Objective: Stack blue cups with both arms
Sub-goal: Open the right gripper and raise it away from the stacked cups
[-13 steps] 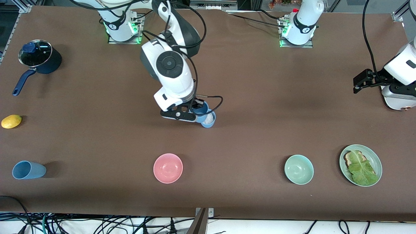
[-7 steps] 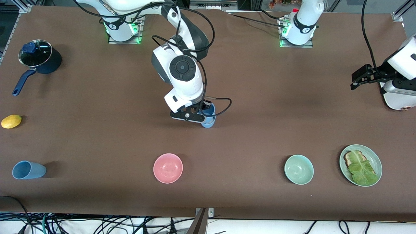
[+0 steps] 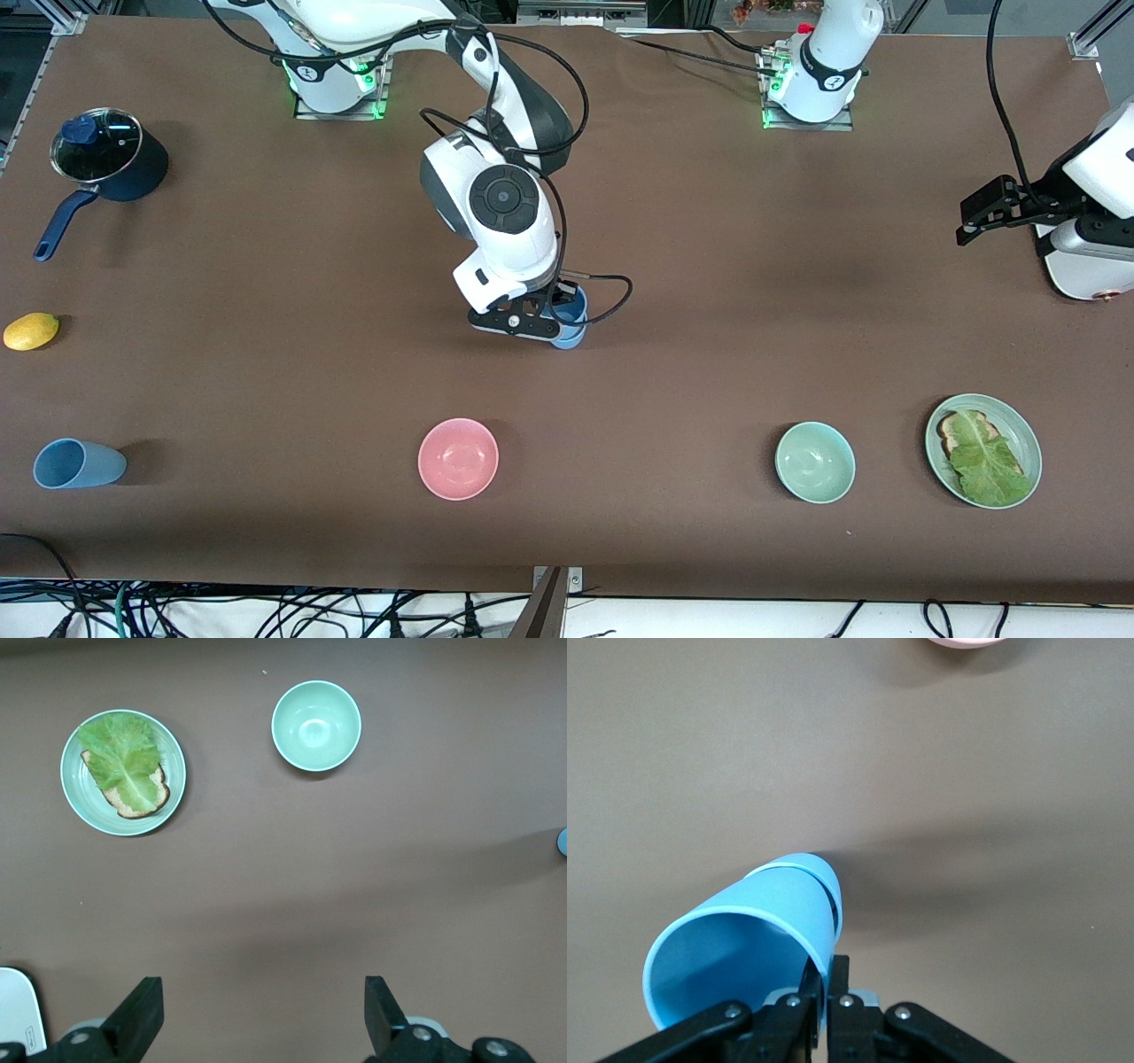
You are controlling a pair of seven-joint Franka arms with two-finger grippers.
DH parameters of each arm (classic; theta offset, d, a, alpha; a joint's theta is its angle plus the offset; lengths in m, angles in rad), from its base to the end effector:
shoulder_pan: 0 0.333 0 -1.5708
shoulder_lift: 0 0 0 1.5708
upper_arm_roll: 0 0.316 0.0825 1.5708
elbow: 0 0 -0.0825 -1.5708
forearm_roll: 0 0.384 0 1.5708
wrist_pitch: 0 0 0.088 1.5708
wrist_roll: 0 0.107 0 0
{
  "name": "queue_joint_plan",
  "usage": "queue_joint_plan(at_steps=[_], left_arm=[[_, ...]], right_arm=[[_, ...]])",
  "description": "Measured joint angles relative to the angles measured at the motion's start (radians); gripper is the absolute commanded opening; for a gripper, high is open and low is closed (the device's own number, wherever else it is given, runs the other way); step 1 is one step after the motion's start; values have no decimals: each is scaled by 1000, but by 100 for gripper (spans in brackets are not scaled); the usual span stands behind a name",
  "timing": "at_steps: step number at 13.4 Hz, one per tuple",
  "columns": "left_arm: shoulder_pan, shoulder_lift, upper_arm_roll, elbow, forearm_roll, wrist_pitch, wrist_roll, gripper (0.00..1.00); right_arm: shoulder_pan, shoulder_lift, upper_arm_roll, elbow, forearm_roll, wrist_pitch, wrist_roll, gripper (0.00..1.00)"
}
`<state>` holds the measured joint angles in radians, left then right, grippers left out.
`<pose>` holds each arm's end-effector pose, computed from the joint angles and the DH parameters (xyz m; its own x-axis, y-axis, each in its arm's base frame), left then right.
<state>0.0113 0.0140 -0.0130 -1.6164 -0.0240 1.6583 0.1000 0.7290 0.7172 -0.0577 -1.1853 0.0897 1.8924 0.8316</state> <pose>0.5661 -0.0033 0.6028 0.9946 -0.0994 0.0301 -0.1001 -0.9948 0.0212 0.5732 0.4787 0.3626 0.9840 -0.1735 -0.0410 -0.1746 -0.9843 -0.0247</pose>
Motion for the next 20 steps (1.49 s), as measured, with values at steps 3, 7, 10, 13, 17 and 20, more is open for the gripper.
queue_joint_plan(at_steps=[3, 7, 10, 13, 17, 20], left_arm=[[2, 1, 0, 0, 0, 0, -56, 99], [3, 2, 0, 0, 0, -1, -64, 99], [3, 4, 1, 0, 0, -2, -69, 99], [3, 6, 1, 0, 0, -2, -70, 99], [3, 7, 1, 0, 0, -2, -70, 99], [3, 7, 1, 0, 0, -2, -70, 99]], right_arm=[[0, 8, 0, 0, 0, 13, 1, 63], [0, 14, 0, 1, 0, 16, 3, 100], [-1, 11, -8, 18, 0, -20, -9, 100], [-33, -14, -31, 40, 0, -123, -116, 100], [-155, -91, -42, 48, 0, -282, -316, 100], [-241, -141, -69, 49, 0, -377, -457, 100]])
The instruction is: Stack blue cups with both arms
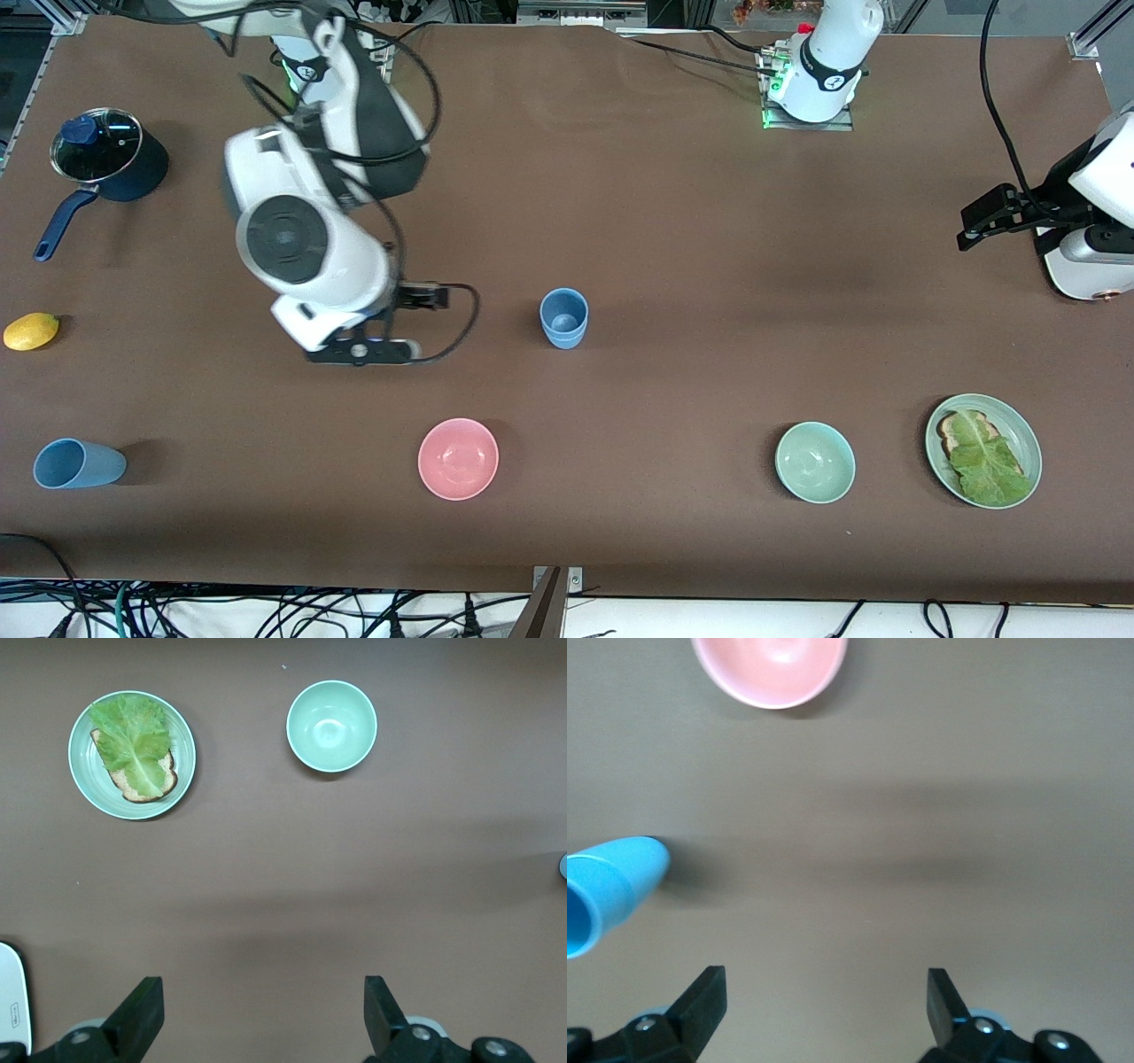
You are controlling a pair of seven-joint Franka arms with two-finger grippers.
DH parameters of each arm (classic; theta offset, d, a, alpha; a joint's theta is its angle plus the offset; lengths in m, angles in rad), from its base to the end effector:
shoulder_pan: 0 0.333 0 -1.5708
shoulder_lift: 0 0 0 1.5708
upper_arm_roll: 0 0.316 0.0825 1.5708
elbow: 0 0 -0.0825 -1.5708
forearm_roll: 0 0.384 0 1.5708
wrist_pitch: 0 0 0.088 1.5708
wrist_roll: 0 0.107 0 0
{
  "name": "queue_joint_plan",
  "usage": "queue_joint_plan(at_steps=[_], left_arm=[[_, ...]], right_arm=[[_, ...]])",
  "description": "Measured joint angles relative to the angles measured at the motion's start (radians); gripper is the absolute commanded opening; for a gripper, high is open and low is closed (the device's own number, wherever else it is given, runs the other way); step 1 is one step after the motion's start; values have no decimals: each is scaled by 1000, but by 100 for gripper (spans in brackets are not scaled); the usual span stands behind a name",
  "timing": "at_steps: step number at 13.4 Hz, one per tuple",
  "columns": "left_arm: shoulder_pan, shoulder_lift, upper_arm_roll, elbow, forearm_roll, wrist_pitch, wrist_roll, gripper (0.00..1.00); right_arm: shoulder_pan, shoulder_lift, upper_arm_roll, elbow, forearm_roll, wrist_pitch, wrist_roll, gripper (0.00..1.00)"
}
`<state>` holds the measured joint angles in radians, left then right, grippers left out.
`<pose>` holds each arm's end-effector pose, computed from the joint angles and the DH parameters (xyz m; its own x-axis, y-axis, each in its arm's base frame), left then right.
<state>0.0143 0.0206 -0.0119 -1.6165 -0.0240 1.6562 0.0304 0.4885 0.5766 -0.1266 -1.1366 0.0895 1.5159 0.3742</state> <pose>0.5676 -0.0009 0.5988 0.9995 -0.0259 0.0198 -0.0264 -0.9994 0.0236 0.6408 0.2778 0.4599 0.9825 -0.0073 -0.1860 0.0024 -0.9987 0.0518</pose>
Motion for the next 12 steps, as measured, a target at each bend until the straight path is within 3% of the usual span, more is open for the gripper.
queue_joint_plan(at_steps=[3, 8, 10, 12], left_arm=[[-3, 0, 0, 0, 0, 0, 0, 99], [-49, 0, 51, -1, 0, 0, 0, 99], [-50, 1, 53, -1, 0, -1, 0, 99], [-50, 2, 53, -1, 0, -1, 0, 99]], right_arm=[[-52, -61, -34, -81, -5, 15, -45, 100], [-252, -348, -25, -457, -36, 223, -222, 100], [-346, -471, 13, -530, -86, 205, -305, 100], [-370, -566, 26, -549, -153, 91, -327, 100]])
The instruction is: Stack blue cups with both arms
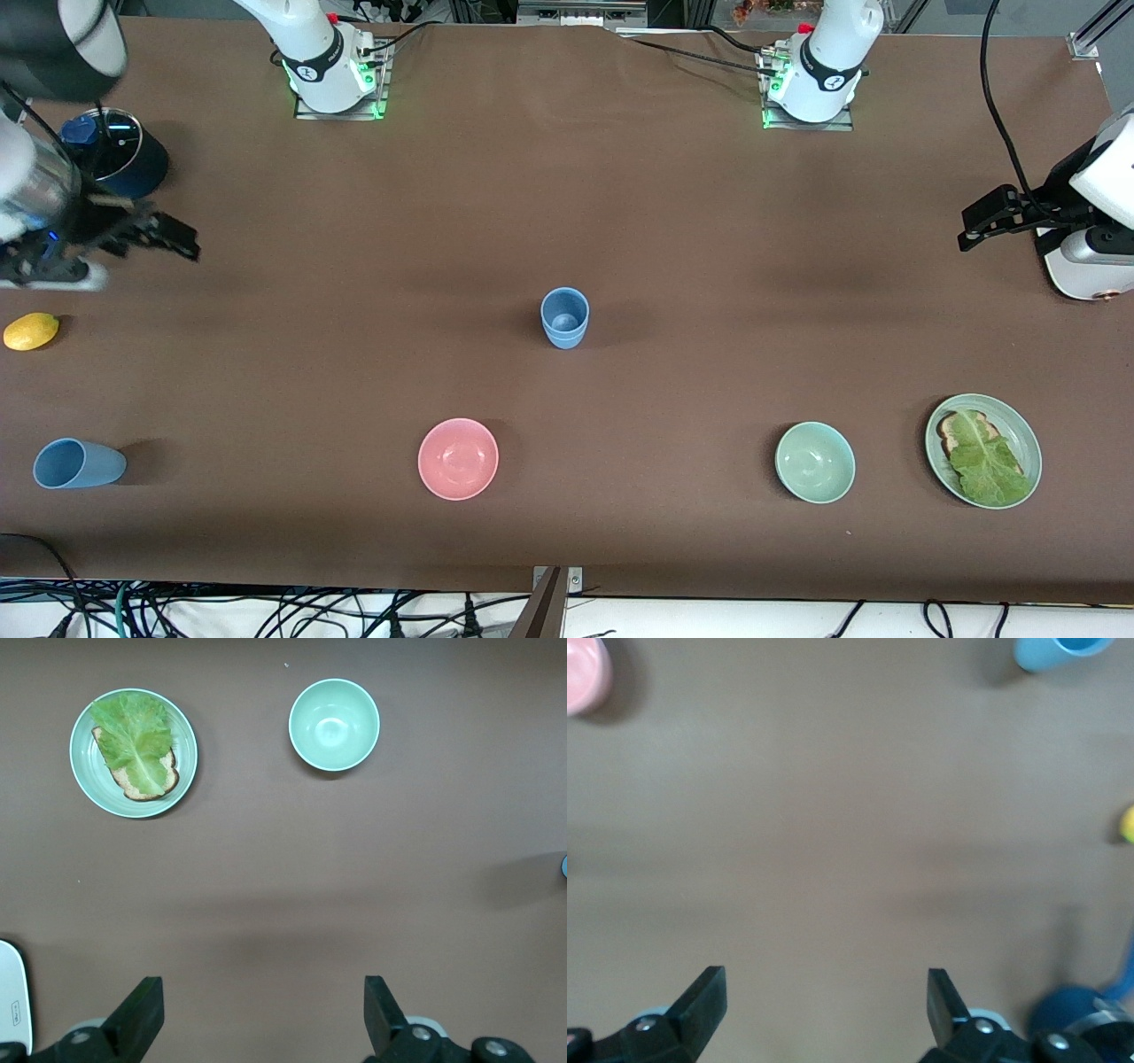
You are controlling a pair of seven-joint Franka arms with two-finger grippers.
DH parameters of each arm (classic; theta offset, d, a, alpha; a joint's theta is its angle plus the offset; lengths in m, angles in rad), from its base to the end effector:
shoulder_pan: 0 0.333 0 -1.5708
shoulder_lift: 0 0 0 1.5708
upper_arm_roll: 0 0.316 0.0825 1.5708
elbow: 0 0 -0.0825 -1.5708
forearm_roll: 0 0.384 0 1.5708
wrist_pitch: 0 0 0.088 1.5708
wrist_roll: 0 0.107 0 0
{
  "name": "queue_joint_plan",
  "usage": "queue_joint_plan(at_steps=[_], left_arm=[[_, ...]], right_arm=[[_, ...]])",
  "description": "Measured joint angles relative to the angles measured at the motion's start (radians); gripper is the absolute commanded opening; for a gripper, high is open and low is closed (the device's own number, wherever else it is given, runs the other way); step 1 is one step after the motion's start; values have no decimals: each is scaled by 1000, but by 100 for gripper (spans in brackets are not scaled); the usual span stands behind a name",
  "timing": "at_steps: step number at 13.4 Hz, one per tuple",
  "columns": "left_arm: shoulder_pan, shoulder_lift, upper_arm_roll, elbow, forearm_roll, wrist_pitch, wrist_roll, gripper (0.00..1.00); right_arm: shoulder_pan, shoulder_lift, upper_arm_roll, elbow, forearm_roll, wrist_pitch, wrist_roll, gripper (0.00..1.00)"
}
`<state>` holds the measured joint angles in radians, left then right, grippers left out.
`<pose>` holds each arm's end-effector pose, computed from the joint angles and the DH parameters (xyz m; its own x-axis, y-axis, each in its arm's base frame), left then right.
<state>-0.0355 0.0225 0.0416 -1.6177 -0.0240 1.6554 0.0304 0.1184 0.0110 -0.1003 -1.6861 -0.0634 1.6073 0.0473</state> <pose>0.5680 0.0008 0.5971 0.9996 -0.0223 0.0159 -0.0226 -0.9995 0.0225 0.5554 0.0037 0.5673 0.9959 -0.0269 -0.0866 -0.0211 -0.9975 0.0681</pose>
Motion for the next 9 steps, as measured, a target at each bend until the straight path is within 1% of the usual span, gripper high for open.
queue_joint_plan(at_steps=[2, 3, 6, 9], left_arm=[[-1, 1, 0, 0, 0, 0, 0, 99], [-2, 3, 0, 0, 0, 0, 0, 99], [-2, 8, 0, 0, 0, 0, 0, 99], [-2, 9, 0, 0, 0, 0, 0, 99]], right_arm=[[0, -50, 10, 1, -18, -104, -1, 100], [0, -58, 14, 1, -17, -121, -1, 100], [-23, -49, 14, 1, 2, -108, -1, 100], [-37, -47, 14, 2, 52, -107, 8, 100]])
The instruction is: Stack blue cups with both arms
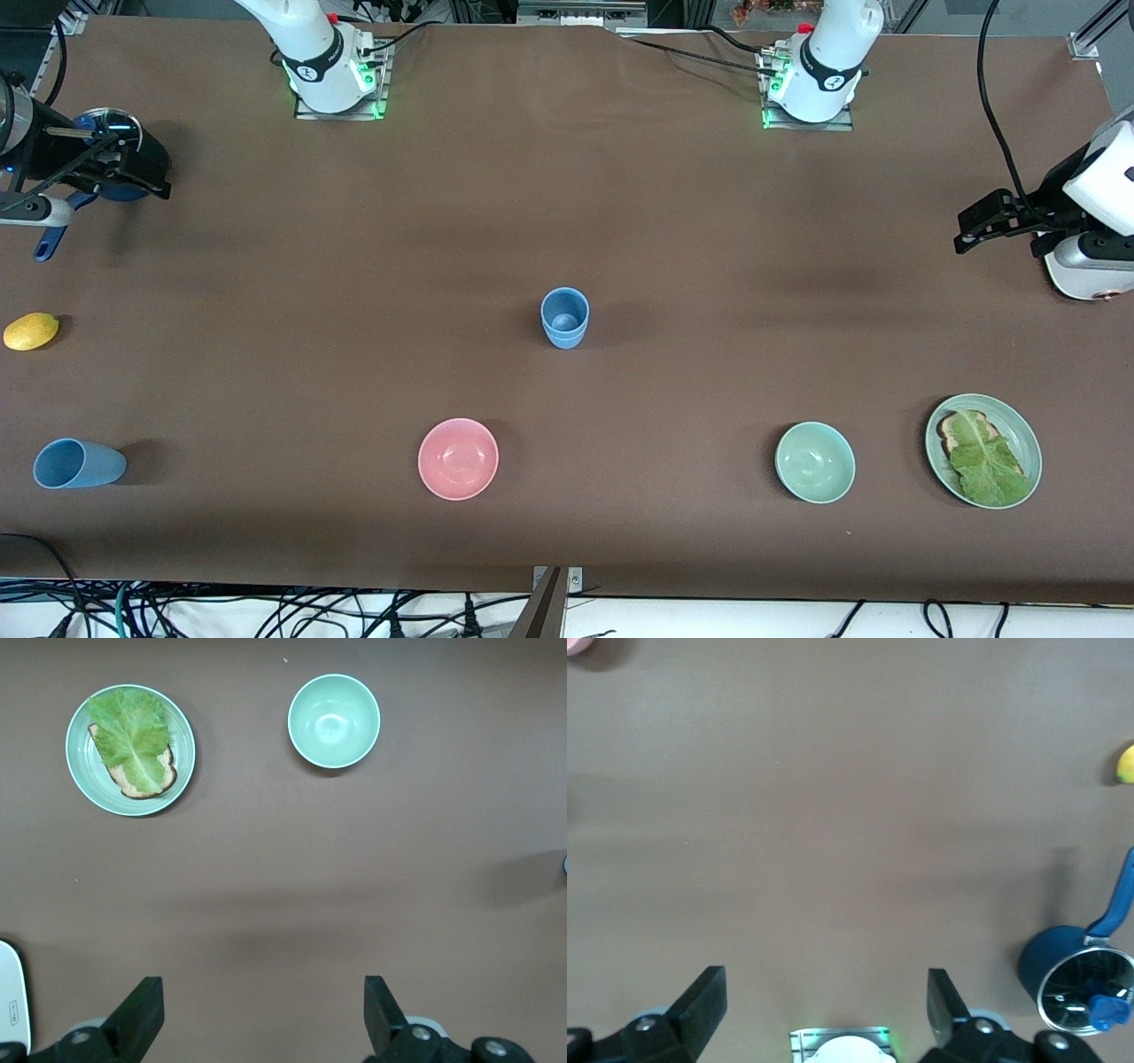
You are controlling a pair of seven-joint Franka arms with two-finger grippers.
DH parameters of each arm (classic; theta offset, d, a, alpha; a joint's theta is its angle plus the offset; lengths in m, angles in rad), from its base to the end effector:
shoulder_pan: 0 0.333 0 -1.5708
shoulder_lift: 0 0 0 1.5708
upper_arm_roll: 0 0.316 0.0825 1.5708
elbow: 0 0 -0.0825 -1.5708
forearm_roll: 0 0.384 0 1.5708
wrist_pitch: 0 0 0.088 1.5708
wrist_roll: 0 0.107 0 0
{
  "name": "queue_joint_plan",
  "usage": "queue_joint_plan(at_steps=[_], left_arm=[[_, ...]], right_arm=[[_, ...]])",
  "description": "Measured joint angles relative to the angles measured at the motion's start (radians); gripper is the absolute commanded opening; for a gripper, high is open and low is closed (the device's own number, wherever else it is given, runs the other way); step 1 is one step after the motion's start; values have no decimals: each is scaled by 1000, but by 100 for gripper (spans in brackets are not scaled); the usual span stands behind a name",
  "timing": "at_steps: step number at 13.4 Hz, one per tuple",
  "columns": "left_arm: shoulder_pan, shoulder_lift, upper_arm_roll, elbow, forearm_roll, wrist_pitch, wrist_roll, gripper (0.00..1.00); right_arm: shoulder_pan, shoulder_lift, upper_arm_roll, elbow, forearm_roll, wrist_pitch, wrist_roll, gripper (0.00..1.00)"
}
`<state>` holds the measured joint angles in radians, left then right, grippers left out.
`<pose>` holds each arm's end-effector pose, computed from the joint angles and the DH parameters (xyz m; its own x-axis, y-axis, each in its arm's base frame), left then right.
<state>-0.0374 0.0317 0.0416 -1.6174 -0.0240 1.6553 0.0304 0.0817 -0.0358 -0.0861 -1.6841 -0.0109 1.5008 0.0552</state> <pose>0.5704 -0.0003 0.5920 0.9997 -0.0242 0.0069 -0.0243 -0.9995 0.0224 0.5317 -0.0043 0.5854 0.9874 -0.0598 -0.1464 -0.0581 -0.9982 0.0159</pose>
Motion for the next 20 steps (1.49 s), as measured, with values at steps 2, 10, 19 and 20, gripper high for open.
queue_joint_plan(at_steps=[2, 10, 19, 20], left_arm=[[0, 0, 0, 1, 0, 0, 0, 99], [-2, -2, -2, 5, 0, 0, -2, 99], [-9, -2, -4, 5, 0, 0, -29, 99], [-9, -2, -5, 6, 0, 0, -29, 99]], right_arm=[[-1, 0, 0, 6, 34, 0, 25, 100], [-9, 11, -2, 24, 38, 0, 29, 100], [-9, 37, -2, 37, 38, 0, 29, 100], [-9, 37, -2, 37, 38, 0, 29, 100]])
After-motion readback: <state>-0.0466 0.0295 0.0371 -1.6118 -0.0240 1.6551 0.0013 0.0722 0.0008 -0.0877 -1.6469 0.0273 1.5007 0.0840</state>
